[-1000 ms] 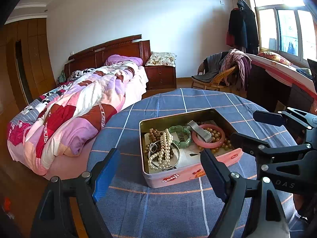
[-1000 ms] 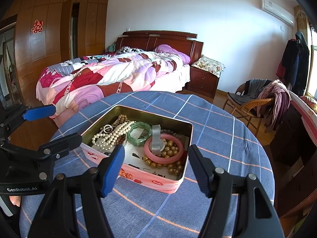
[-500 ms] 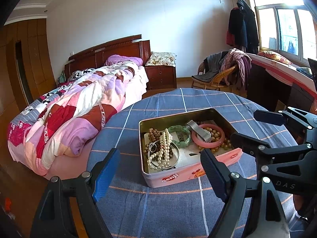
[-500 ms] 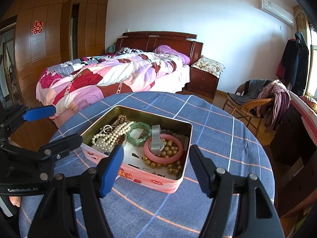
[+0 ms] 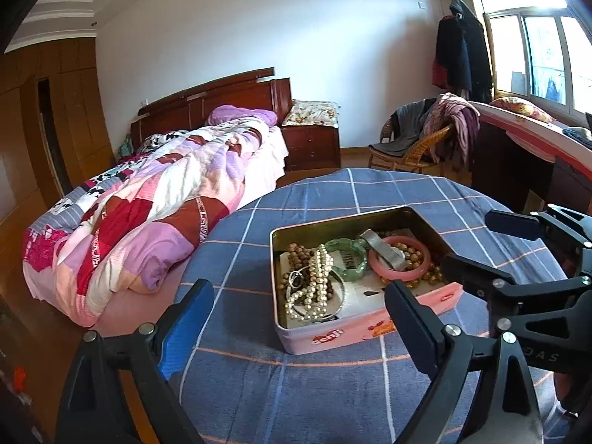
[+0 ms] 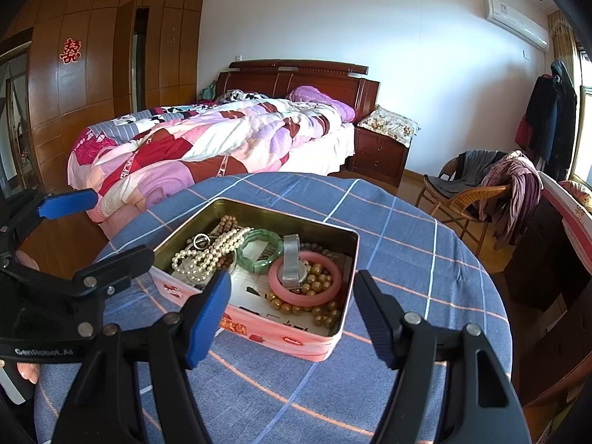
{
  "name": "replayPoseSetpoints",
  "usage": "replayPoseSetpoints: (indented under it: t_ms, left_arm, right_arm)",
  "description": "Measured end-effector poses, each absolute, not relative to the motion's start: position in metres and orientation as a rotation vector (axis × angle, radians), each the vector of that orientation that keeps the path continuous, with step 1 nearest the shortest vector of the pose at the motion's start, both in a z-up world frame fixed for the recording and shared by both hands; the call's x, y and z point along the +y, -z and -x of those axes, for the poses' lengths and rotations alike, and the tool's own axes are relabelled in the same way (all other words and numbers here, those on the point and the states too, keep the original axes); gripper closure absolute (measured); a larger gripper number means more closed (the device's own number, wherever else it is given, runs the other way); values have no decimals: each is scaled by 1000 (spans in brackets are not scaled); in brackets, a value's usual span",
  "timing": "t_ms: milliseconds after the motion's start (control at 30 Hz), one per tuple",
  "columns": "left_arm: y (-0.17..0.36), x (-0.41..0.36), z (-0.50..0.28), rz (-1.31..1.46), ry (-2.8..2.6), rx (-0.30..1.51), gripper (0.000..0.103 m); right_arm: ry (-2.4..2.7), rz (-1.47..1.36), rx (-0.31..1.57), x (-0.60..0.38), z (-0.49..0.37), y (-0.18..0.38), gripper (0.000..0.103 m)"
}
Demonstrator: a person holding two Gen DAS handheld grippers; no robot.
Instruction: Organize jewelry
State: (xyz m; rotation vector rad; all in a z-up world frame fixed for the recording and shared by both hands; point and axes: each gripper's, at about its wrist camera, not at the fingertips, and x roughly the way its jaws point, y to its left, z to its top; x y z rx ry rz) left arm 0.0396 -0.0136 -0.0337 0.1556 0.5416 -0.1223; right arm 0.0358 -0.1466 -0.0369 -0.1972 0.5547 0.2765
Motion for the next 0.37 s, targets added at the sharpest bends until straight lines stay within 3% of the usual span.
replayPoseSetpoints:
  t_ms: [367]
  left_arm:
    - [35,-10,-38,-174,98,536,9]
  right_arm:
    - [-273,197,555,-146,-36,37,29]
